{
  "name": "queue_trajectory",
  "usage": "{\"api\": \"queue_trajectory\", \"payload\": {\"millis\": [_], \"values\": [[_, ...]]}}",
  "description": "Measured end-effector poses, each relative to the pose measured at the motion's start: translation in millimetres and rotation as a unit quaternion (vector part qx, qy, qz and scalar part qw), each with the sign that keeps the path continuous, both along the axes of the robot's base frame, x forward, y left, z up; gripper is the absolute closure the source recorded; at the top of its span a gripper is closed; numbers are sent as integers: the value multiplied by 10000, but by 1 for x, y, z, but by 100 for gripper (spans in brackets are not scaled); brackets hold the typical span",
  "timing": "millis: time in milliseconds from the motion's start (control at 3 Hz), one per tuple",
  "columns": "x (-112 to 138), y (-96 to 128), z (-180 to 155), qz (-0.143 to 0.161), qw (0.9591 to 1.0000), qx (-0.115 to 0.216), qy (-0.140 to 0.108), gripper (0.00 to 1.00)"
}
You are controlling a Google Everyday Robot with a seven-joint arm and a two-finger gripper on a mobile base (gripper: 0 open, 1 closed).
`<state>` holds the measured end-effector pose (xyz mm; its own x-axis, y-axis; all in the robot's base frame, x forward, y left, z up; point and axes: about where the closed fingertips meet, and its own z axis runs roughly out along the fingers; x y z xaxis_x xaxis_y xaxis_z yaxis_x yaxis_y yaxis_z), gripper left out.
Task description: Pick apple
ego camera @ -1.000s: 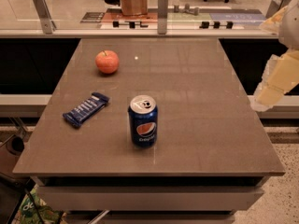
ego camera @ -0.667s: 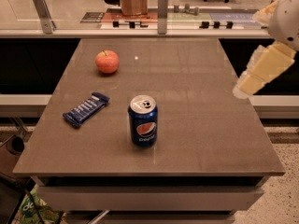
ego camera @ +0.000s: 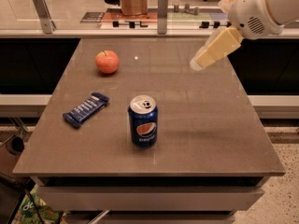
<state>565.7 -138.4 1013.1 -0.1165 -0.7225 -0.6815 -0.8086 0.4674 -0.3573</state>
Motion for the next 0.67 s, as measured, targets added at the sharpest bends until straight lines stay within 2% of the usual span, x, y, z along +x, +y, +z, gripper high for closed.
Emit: {"api": "queue_trajectory", "payload": {"millis": [333, 667], "values": [[34, 30, -15, 256, 9981, 553, 75, 0], [57, 61, -41, 460, 9939, 964, 283, 0]]}}
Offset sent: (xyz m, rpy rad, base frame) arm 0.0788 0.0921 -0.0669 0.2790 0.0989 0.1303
